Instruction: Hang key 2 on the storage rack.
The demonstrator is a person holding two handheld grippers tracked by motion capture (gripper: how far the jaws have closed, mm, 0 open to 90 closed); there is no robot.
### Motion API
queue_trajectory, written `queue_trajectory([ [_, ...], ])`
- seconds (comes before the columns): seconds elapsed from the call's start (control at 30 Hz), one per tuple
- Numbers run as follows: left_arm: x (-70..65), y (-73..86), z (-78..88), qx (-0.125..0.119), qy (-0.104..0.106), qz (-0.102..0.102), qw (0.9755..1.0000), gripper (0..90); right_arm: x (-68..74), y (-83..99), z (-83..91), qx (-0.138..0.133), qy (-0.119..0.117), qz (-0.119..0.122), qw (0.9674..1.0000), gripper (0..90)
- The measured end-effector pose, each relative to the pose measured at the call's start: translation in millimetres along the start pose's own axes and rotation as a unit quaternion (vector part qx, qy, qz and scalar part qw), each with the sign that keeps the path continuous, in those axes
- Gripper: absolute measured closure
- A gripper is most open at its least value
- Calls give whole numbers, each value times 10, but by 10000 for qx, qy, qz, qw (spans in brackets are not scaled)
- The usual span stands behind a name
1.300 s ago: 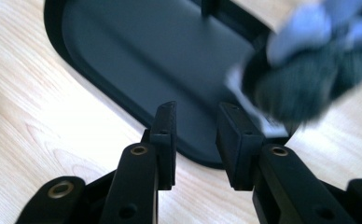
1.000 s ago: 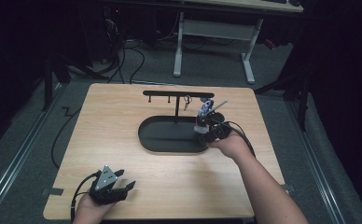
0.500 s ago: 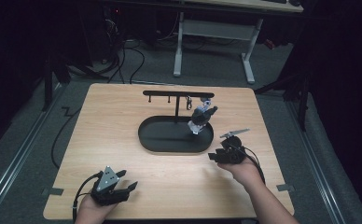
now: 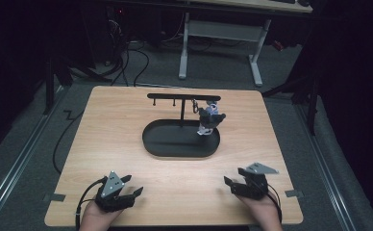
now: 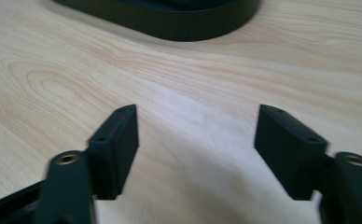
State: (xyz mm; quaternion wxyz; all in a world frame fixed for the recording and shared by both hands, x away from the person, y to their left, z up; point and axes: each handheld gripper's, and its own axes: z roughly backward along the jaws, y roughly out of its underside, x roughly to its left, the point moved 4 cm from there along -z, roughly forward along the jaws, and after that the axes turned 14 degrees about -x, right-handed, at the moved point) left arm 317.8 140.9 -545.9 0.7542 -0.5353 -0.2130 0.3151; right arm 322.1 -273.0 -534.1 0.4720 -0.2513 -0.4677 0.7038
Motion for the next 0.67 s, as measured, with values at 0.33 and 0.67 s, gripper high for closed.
queue_trajectory([
  [0.33, -95, -51, 14, -61, -4, -110, 9999, 368, -116, 173, 229, -560, 475, -143, 9972, 179],
  [0.67, -27, -8, 32, -47, -10, -44, 10000, 361, -94, 196, 149, -485, 418, -119, 9979, 184],
])
